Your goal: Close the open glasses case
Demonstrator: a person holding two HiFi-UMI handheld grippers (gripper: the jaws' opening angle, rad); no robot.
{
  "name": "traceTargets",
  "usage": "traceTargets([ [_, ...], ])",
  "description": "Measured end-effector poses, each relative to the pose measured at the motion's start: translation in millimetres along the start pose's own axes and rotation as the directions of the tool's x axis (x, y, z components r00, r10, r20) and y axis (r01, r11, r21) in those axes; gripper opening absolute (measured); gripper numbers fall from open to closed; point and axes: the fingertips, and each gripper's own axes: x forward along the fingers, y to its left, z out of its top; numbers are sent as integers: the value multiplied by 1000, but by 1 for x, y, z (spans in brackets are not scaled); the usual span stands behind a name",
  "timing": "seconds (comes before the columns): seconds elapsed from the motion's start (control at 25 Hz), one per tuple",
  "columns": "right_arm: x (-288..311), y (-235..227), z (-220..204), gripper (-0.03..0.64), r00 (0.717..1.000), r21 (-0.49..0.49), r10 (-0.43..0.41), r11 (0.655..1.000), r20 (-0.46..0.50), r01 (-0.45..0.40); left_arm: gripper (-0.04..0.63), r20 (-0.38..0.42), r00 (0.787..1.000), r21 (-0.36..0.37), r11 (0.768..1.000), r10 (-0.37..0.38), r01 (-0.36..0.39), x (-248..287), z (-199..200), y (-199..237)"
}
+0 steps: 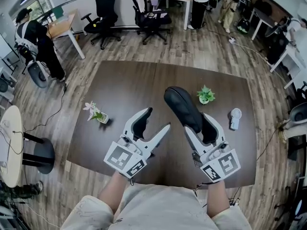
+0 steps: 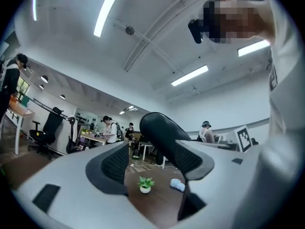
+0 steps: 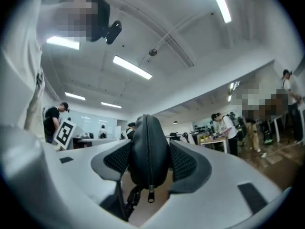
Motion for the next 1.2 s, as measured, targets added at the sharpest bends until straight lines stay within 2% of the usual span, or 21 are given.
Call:
traceTargets([
  [0.12,-1,9,1,252,991,149,114,981,67,-123,328,29,993,-73,991,-114,116,0,12,-12],
  [0.24,-5,18,0,252,966,284,217,926,138,-249,348,38,973,-114,966,-228,231,0,20,-29],
  [0.36,-9,26,5,250,936,352,283,871,211,-343,367,44,957,-136,947,-288,291,4,24,-41],
  [0.48,-10,35,6,251,908,364,343,835,240,-412,373,49,944,-135,935,-325,329,9,24,-51],
  [0.68,-13,55,-2,250,870,366,438,789,228,-493,370,50,921,-140,910,-387,390,10,24,-68],
  [0.84,-17,60,-3,250,850,386,473,757,232,-527,333,50,902,-136,892,-429,431,8,25,-79],
  [1.0,-19,66,-8,251,839,387,500,745,216,-544,319,41,888,-128,879,-458,459,4,23,-85],
  [1.2,-22,67,-9,250,828,368,531,744,182,-558,302,34,870,-172,855,-492,490,5,18,-91],
])
